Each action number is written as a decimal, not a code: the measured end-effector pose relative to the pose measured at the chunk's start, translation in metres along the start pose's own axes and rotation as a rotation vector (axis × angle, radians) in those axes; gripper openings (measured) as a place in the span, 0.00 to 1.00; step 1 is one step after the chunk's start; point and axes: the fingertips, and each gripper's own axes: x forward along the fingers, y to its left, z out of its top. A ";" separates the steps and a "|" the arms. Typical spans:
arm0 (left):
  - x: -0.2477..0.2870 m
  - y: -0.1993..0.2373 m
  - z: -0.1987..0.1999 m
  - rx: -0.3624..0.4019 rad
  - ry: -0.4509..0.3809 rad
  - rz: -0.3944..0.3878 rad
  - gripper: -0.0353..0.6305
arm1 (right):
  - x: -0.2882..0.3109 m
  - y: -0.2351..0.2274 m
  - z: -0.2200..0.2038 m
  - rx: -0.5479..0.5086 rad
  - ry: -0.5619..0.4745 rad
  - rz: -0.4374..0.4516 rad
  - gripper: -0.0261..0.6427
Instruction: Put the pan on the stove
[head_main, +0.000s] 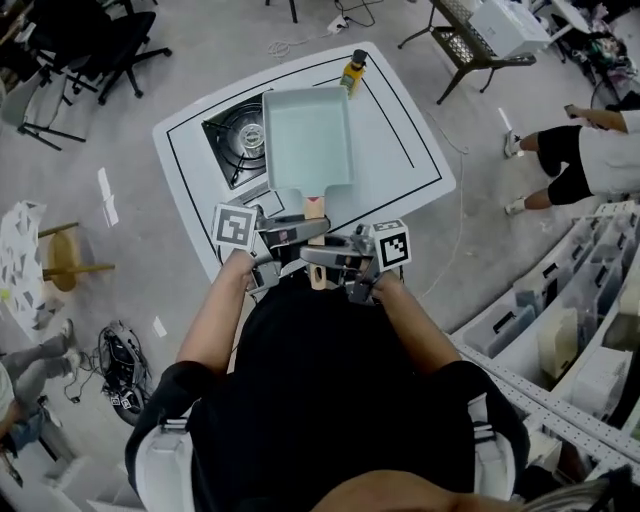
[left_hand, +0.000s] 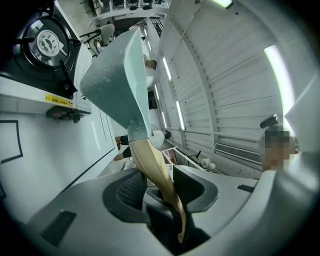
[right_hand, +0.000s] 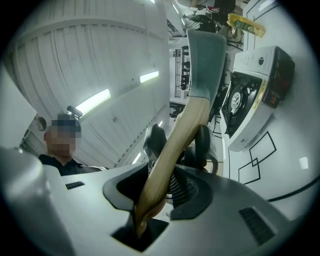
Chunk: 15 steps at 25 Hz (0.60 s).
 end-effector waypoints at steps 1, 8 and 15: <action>-0.005 0.004 0.006 -0.004 -0.013 -0.001 0.30 | 0.005 -0.005 0.004 0.002 0.013 0.001 0.25; -0.042 0.029 0.040 -0.015 -0.117 -0.003 0.30 | 0.038 -0.039 0.025 0.022 0.123 0.010 0.25; -0.067 0.063 0.071 -0.074 -0.230 0.006 0.30 | 0.059 -0.076 0.046 0.079 0.201 0.018 0.25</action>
